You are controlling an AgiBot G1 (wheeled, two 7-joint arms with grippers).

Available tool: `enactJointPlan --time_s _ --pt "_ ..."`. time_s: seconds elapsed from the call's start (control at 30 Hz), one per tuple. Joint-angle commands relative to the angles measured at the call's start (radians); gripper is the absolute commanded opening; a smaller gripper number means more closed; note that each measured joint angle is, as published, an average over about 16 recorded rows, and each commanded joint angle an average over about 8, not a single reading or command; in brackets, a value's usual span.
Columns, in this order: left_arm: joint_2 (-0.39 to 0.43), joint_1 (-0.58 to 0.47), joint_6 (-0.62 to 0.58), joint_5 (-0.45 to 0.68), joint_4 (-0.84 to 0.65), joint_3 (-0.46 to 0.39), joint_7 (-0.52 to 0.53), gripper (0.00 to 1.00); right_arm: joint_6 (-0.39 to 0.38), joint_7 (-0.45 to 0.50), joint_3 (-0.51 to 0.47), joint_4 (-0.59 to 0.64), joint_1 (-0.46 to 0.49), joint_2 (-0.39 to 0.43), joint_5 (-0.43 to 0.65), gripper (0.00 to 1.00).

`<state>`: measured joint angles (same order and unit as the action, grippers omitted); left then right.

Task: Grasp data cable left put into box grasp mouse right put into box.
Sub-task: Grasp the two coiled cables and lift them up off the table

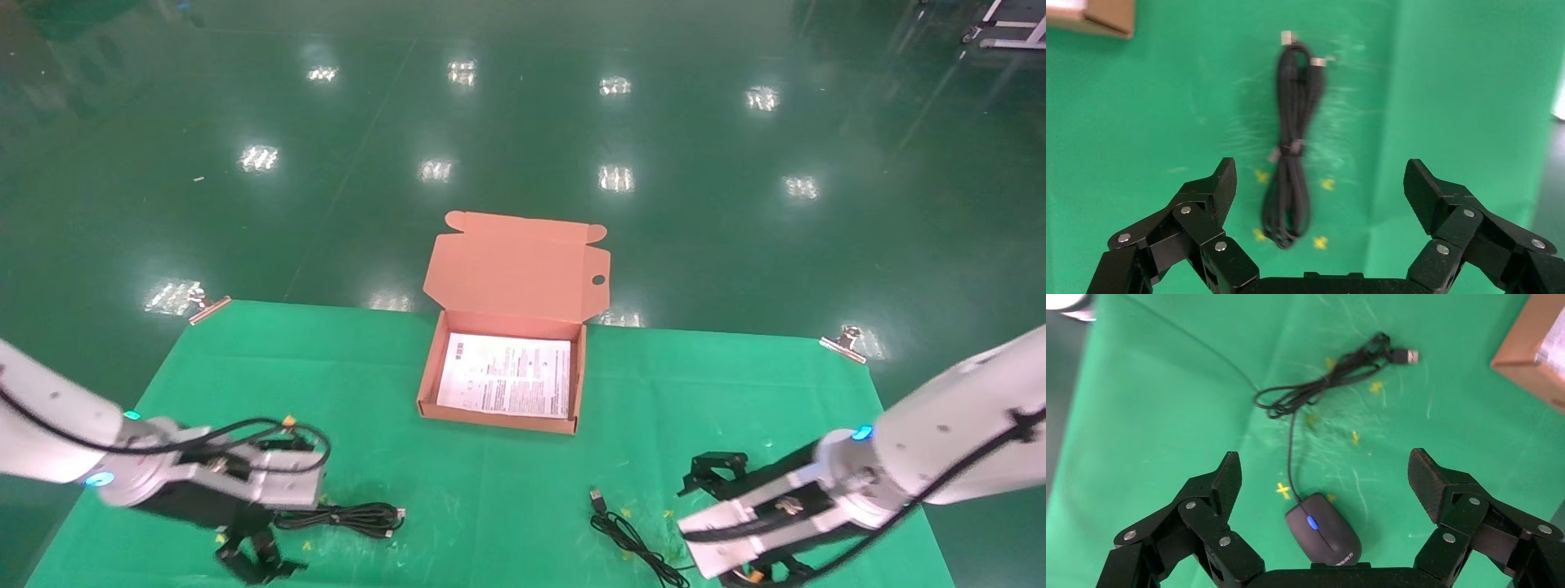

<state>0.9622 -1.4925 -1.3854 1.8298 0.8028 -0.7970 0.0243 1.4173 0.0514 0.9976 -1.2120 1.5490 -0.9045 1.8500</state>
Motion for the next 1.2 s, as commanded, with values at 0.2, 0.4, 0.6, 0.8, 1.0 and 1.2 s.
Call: enactJointPlan --time_s 0.2,0.4,0.6,0.8,1.0,1.2 --pt "0.093 -0.034 0.072 0.031 -0.221 -0.005 -0.011 1.00 -0.082 0.038 0.016 0.126 -0.027 -0.080 0.063 1.00" --pt "0.141 -0.051 0.104 -0.007 -0.405 0.018 -0.054 1.00 -0.129 0.052 0.016 0.255 -0.049 -0.140 0.061 1.00" --pt "0.173 -0.064 0.143 -0.028 -0.538 0.033 -0.111 1.00 -0.153 0.057 0.004 0.394 -0.057 -0.200 0.030 1.00" --pt "0.198 -0.079 0.165 -0.022 -0.623 0.029 -0.173 1.00 -0.175 0.033 0.004 0.517 -0.054 -0.257 0.024 1.00" --pt "0.210 -0.091 0.173 -0.011 -0.683 0.022 -0.218 0.64 -0.203 -0.002 0.014 0.614 -0.053 -0.300 0.038 0.66" --pt "0.218 -0.098 0.179 -0.009 -0.716 0.021 -0.232 0.00 -0.221 -0.021 0.016 0.660 -0.053 -0.320 0.042 0.00"
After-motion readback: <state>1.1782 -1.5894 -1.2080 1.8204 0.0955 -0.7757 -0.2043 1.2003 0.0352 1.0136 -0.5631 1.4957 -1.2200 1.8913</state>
